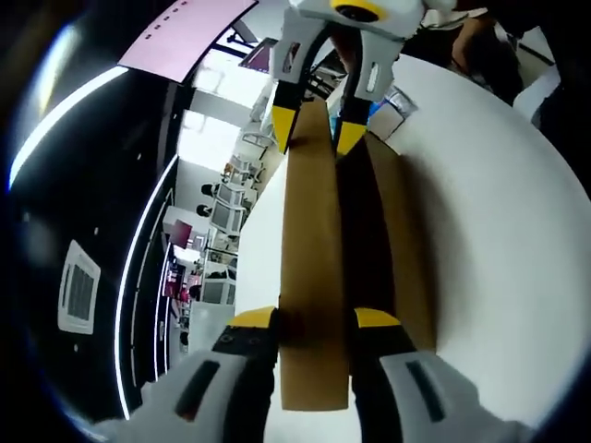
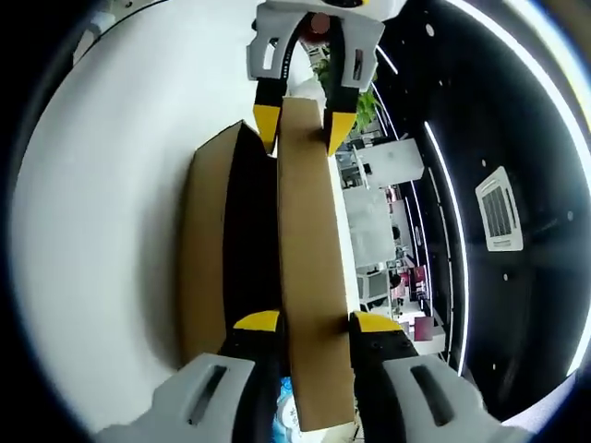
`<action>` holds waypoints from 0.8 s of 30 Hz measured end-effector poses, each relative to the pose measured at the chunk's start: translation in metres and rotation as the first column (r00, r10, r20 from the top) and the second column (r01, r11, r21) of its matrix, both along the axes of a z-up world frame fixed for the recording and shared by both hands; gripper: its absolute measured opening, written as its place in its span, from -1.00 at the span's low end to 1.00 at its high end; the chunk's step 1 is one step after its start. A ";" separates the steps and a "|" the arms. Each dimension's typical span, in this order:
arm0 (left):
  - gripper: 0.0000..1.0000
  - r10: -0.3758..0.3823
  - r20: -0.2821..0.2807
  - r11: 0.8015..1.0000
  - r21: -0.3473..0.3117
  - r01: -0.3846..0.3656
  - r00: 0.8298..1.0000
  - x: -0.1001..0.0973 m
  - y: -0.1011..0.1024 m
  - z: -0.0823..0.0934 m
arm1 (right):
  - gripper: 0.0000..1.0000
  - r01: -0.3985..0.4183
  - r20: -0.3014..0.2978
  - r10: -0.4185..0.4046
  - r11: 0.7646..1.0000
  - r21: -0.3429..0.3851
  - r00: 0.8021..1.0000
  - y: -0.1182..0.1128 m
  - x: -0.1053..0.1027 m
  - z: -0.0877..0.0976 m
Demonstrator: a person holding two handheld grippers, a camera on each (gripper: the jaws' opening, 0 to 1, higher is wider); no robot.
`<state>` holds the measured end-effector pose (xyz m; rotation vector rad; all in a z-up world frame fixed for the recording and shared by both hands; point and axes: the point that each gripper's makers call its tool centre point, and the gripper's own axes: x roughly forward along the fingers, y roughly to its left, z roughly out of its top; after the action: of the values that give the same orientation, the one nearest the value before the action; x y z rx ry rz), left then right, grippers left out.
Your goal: Operate the shoe box by opening the lid, removing the specified soft item, and placing it in the target area until the item is outside and the box remains undamaged.
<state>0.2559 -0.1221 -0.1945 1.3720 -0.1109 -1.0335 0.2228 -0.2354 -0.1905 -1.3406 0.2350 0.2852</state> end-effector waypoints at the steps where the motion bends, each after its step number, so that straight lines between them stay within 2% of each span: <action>1: -0.39 0.001 0.008 1.000 0.001 -0.001 1.000 0.000 0.000 -0.001 | -0.45 -0.002 0.005 0.002 1.000 -0.001 1.000 0.000 0.000 -0.001; 7: -0.40 0.006 0.046 1.000 0.001 -0.006 0.999 0.000 0.001 -0.009 | -0.45 0.003 0.051 -0.001 0.999 -0.032 0.999 0.002 -0.004 -0.010; 10: -0.40 0.009 0.078 1.000 -0.004 -0.009 0.997 0.000 0.002 -0.014 | -0.45 0.004 0.067 -0.002 1.000 -0.025 0.998 0.003 -0.005 -0.015; 16: -0.40 0.025 0.108 1.000 -0.004 -0.025 0.994 -0.001 0.003 -0.018 | -0.45 0.002 0.100 0.001 0.999 -0.032 0.995 0.004 -0.007 -0.019; 24: -0.40 0.030 0.127 1.000 0.005 -0.030 0.992 -0.005 0.003 -0.027 | -0.44 -0.004 0.100 0.006 1.000 -0.024 0.995 0.004 -0.010 -0.029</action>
<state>0.2508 -0.1187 -0.2219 1.4409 -0.1805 -0.9223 0.2128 -0.2311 -0.2192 -1.3752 0.1512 0.2192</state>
